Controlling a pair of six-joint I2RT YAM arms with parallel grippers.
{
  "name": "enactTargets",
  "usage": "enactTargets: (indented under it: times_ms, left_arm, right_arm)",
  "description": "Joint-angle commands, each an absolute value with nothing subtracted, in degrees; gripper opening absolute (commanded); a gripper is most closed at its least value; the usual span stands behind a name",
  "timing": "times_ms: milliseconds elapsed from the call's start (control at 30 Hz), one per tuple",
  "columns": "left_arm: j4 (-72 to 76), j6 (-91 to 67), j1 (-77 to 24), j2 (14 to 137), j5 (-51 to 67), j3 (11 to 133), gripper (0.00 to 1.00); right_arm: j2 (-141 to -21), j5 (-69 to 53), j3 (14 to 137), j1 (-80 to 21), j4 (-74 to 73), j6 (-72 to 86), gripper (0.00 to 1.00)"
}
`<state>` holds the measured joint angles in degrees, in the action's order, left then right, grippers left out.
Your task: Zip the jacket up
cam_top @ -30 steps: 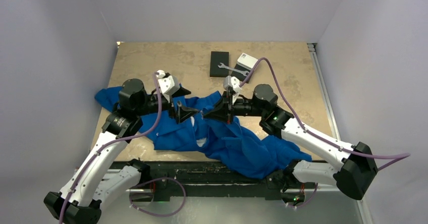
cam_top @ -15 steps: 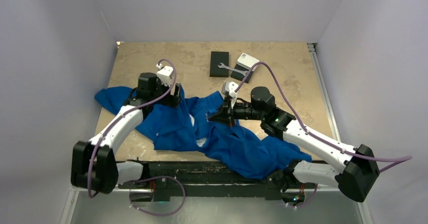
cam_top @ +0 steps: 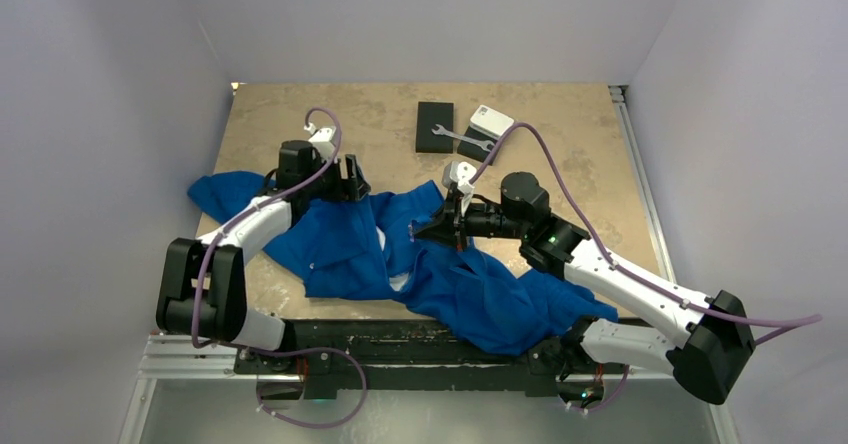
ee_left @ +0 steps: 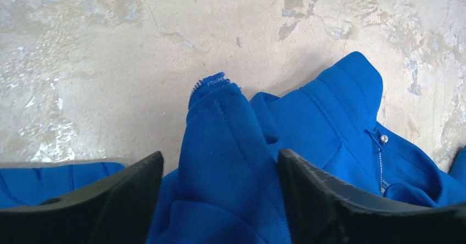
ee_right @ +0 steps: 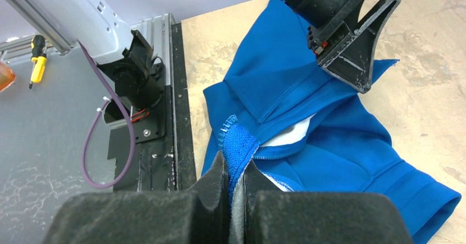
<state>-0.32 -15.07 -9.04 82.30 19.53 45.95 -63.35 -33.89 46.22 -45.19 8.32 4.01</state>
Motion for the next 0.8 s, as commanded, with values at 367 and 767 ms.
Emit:
enactTargets:
  times_ms: [367, 767]
  left_arm:
    - [2.3, -7.0, -7.8, 81.4, 29.9, 59.4, 0.0]
    - [13.9, 13.0, -2.0, 107.4, 16.7, 135.2, 0.0]
  right_arm:
    - [-64.6, -29.9, 50.6, -42.8, 6.1, 1.9, 0.0]
    - [-80.6, -25.1, 82.6, -22.4, 4.7, -6.2, 0.0]
